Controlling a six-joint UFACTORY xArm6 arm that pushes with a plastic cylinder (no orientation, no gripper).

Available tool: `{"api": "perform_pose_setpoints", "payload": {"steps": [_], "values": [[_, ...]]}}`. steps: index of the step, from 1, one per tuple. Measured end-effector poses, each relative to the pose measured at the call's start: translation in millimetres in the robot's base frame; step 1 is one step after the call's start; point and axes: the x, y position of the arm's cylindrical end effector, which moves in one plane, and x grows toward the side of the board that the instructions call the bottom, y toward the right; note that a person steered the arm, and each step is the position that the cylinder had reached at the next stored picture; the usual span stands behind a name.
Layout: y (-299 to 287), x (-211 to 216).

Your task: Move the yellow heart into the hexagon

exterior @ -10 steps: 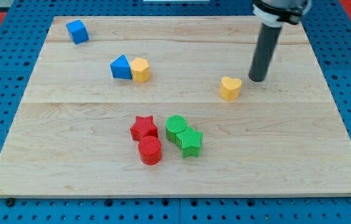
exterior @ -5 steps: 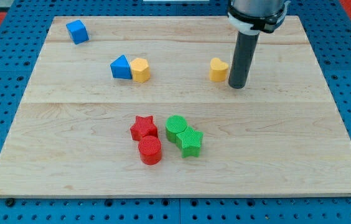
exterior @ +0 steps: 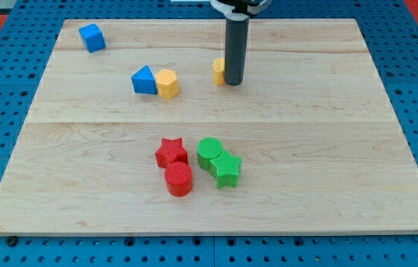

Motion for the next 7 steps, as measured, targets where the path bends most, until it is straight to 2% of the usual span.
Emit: {"api": "perform_pose_setpoints", "payload": {"steps": [1,2,4,5,6,7], "values": [[-19.5,-12.4],[-74.6,-22.2],[-7.6,-41.9],[-38.4,-72.5],[-75.5,-72.7],[-103.7,-51.4]]}}
